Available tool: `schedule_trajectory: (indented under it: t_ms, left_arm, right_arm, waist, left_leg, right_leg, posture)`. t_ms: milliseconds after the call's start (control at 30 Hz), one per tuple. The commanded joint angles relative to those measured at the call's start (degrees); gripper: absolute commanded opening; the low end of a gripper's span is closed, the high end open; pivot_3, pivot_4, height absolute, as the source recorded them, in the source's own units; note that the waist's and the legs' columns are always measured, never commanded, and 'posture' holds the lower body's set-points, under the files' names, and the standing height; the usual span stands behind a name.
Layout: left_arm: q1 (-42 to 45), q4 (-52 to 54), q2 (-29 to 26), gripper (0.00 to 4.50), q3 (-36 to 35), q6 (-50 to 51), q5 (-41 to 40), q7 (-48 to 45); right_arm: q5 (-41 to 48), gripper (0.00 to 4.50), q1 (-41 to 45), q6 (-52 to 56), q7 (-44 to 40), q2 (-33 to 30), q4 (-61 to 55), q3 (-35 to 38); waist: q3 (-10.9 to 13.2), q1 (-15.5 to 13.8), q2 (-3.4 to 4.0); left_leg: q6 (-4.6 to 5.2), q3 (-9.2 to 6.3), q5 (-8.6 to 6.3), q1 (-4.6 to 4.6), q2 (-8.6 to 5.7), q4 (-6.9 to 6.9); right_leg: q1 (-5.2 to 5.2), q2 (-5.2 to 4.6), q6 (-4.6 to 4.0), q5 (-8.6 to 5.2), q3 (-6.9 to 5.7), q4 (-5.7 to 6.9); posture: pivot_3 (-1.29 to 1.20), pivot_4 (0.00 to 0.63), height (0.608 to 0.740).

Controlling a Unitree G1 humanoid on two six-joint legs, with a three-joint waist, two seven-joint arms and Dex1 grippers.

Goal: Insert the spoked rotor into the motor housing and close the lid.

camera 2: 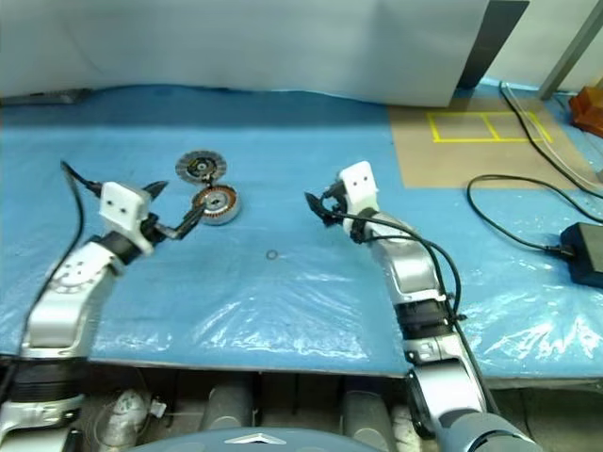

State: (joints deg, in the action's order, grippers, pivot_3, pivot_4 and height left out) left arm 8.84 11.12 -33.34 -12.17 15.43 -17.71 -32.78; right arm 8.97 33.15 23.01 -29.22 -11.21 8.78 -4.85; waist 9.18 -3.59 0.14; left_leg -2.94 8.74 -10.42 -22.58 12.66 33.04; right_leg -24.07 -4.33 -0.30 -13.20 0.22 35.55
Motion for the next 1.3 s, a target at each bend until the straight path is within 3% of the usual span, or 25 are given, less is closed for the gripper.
schedule_trajectory:
  t_ms: [33, 267, 500, 700, 967, 1133, 1300]
  left_arm:
    - [-1.0, 3.0, -3.6, 4.5, -3.6, 2.5, -3.5, -3.8]
    - [-2.3, 2.6, -8.4, 4.5, -2.3, 6.7, -8.3, -13.2]
    - [3.4, -5.0, -6.2, 4.5, 1.7, 0.9, -4.7, -15.0]
    - [9.2, -13.2, -3.3, 4.5, 4.5, -2.9, -1.2, -14.1]
    - [13.3, -17.9, -5.4, 4.5, 7.4, -2.6, 1.4, -18.1]
    - [19.6, -24.6, -8.5, 4.5, 12.7, -5.9, 5.6, -25.6]
    - [32.8, -39.7, -9.4, 4.5, 18.6, -11.3, 11.5, -33.3]
  right_arm:
    - [0.5, 4.01, 2.6, -4.9, -6.2, 0.5, 3.7, -2.8]
    - [2.0, 4.01, 6.0, -4.9, -13.1, -1.0, 4.6, -3.4]
    - [0.6, 4.01, 7.3, -4.1, -17.7, -4.8, 3.2, -5.1]
    - [0.3, 4.01, 7.2, -3.2, -16.3, -4.8, 1.5, -4.6]
    - [0.0, 4.01, 3.5, -1.0, -13.6, -5.4, -1.6, -4.0]
    - [-0.7, 4.01, 2.0, -1.0, -12.2, -5.9, -2.0, -4.4]
    - [-0.4, 4.01, 1.3, -0.6, -11.4, -6.1, -2.5, -4.0]
  waist:
    - [0.0, -0.2, 0.0]
    - [0.0, -0.3, -0.02]
    - [0.0, -0.3, -0.04]
    - [0.0, -0.2, -0.07]
    - [0.0, -0.3, -0.12]
    - [0.0, -0.4, -0.13]
    - [0.0, -0.5, -0.14]
  left_leg:
    - [0.0, 0.0, 0.0, -0.01, 0.02, 0.0]
    - [0.0, -0.01, 0.0, -0.05, 0.05, 0.0]
    - [0.01, -0.01, 0.01, 0.0, 0.09, 0.07]
    - [0.01, -0.01, 0.01, 0.0, 0.09, 0.07]
    - [0.01, -0.03, 0.01, -0.04, 0.09, 0.07]
    - [0.01, -0.04, 0.01, -0.03, 0.1, 0.08]
    - [0.01, -0.05, 0.02, -0.03, 0.07, 0.12]
  right_leg:
    - [0.0, 0.0, -0.03, -0.02, 0.0, 0.02]
    - [0.0, -0.01, -0.13, -0.08, -0.01, 0.06]
    - [0.02, 0.0, -0.28, -0.15, 0.02, 0.13]
    - [0.01, 0.01, -0.13, -0.04, 0.01, 0.14]
    - [0.01, 0.0, -0.13, -0.04, 0.01, 0.14]
    - [0.01, 0.0, -0.15, -0.03, 0.01, 0.15]
    - [0.02, -0.01, -0.15, -0.02, 0.01, 0.18]
  posture:
    - [0.0, 0.15, 0.74]
    - [0.0, 0.15, 0.74]
    - [0.0, 0.15, 0.74]
    - [0.0, 0.15, 0.74]
    - [0.0, 0.15, 0.74]
    - [0.0, 0.15, 0.74]
    - [0.0, 0.15, 0.74]
